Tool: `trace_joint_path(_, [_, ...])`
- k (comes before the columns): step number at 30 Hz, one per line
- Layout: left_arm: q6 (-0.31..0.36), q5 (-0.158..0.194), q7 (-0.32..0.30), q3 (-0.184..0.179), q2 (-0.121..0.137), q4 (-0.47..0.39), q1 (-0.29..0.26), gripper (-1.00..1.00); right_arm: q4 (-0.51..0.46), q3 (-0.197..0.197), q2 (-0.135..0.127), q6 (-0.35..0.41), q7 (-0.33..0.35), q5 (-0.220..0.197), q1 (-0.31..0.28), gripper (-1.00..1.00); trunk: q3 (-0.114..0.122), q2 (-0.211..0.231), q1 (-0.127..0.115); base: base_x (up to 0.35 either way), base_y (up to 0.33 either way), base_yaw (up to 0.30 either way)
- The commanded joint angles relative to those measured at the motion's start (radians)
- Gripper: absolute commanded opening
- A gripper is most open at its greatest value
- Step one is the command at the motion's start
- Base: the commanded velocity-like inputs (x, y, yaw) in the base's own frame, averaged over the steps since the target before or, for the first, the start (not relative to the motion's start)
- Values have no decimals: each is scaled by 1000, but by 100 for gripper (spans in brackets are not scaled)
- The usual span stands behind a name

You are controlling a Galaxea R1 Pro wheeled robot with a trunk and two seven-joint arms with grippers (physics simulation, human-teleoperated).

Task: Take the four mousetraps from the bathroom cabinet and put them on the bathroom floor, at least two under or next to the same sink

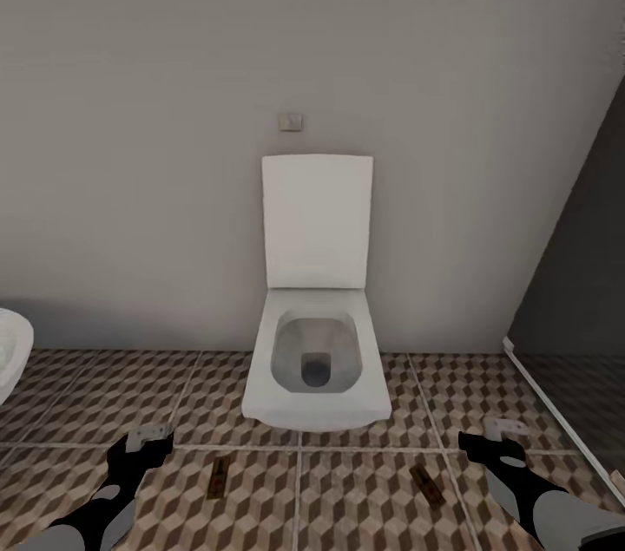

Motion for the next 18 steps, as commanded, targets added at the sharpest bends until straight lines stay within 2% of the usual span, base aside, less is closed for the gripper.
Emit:
trace_joint_path(1, [-3, 4, 6, -9, 0, 0, 0, 100, 0, 9, 0, -2, -3, -9, 0, 100, 3, 0, -1, 0, 0, 0])
trace_joint_path(18, [-2, 5, 6, -9, 0, 0, 0, 100, 0, 9, 0, -2, -3, -9, 0, 100, 69, 4, -8, 0, 0, 0])
